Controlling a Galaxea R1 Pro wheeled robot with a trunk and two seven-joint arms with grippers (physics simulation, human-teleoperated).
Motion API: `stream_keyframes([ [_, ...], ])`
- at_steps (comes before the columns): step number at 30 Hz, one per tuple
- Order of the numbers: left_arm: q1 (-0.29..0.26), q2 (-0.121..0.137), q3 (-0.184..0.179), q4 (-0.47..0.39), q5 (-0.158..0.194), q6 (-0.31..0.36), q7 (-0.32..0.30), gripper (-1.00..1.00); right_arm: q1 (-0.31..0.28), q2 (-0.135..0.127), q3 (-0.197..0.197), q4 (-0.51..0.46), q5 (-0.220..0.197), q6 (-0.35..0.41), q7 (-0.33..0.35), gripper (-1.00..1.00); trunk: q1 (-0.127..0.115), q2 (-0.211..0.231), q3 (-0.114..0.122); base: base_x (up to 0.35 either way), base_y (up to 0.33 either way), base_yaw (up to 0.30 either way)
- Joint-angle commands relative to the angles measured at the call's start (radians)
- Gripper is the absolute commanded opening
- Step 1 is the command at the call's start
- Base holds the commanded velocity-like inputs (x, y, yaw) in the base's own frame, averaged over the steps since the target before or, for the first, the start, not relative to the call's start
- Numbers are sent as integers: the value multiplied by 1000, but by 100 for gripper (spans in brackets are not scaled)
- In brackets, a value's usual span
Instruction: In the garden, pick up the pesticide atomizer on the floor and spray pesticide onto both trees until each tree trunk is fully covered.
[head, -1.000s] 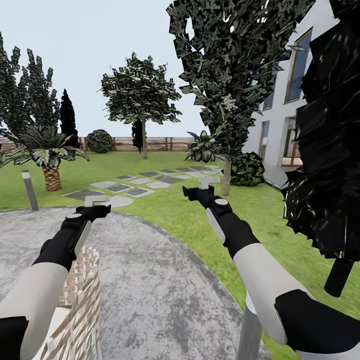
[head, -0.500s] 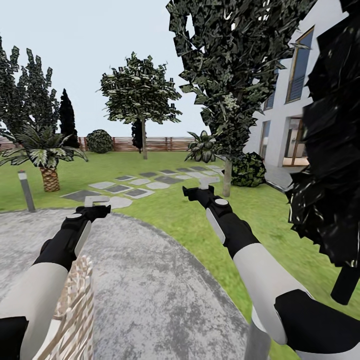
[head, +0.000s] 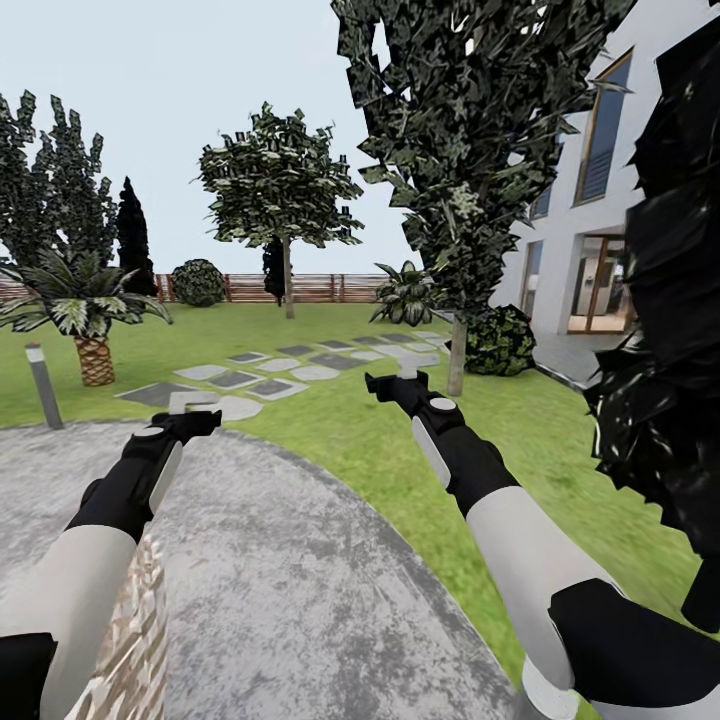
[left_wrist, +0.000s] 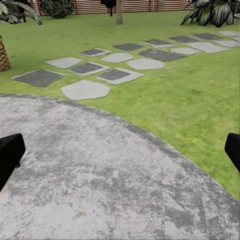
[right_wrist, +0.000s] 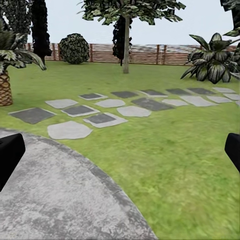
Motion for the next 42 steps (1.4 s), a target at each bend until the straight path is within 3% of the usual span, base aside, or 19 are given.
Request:
stream_keyframes([
  [1,0,0,0,0,0,0,0,100,0,0,0,0,0,0,0,100,0,0,0,337,0,0],
  [13,0,0,0,0,4,-1,-1,100,0,0,-1,0,0,0,0,100,0,0,0,317,43,0],
  [35,3,0,0,0,2,-1,0,100,0,0,-1,0,0,0,0,100,0,0,0,87,41,0],
  [42,6,0,1,1,2,-1,0,100,0,0,-1,0,0,0,0,100,0,0,0,284,1,0],
])
